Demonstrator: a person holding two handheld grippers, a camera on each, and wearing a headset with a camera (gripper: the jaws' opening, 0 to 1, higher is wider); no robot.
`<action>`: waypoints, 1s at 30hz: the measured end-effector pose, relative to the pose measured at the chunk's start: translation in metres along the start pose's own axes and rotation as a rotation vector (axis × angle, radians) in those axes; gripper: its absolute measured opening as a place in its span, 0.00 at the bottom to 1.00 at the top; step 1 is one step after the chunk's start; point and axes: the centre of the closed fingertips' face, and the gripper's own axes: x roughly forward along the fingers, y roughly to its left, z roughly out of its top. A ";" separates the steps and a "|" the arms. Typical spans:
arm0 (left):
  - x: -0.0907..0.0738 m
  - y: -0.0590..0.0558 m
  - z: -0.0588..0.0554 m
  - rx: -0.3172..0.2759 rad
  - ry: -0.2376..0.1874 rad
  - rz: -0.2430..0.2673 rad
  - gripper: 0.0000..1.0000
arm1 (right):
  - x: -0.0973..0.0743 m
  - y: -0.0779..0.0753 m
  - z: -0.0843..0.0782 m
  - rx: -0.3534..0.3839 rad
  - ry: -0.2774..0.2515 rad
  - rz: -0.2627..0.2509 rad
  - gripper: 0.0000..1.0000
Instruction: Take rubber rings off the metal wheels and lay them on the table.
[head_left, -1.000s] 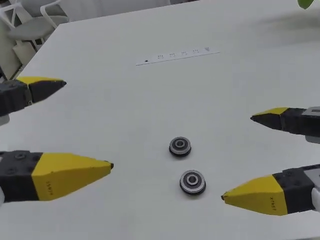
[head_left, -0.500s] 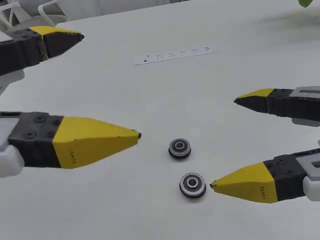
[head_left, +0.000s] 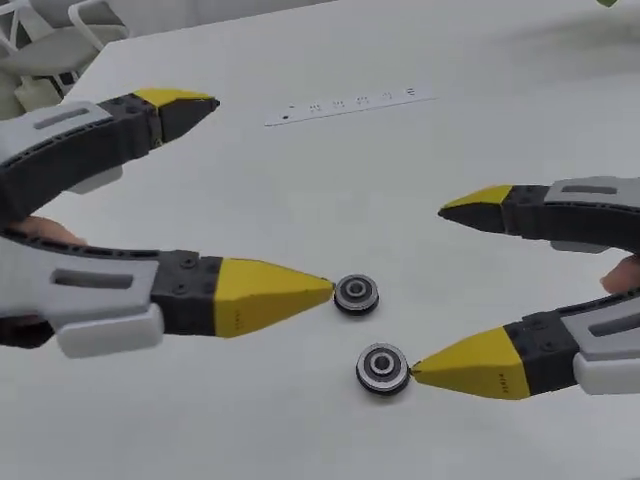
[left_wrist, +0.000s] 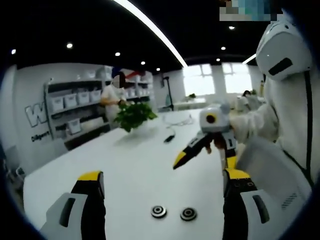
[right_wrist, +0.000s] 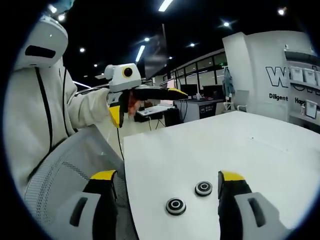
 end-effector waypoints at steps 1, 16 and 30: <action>0.002 0.000 -0.003 -0.005 -0.001 0.001 1.00 | 0.001 0.001 -0.001 0.000 -0.003 0.003 0.78; 0.019 -0.005 -0.041 -0.052 0.028 -0.032 0.91 | 0.016 -0.007 -0.029 0.009 0.013 0.013 0.72; 0.036 -0.034 -0.075 -0.112 0.083 -0.128 0.73 | 0.028 -0.015 -0.060 0.048 0.077 -0.001 0.69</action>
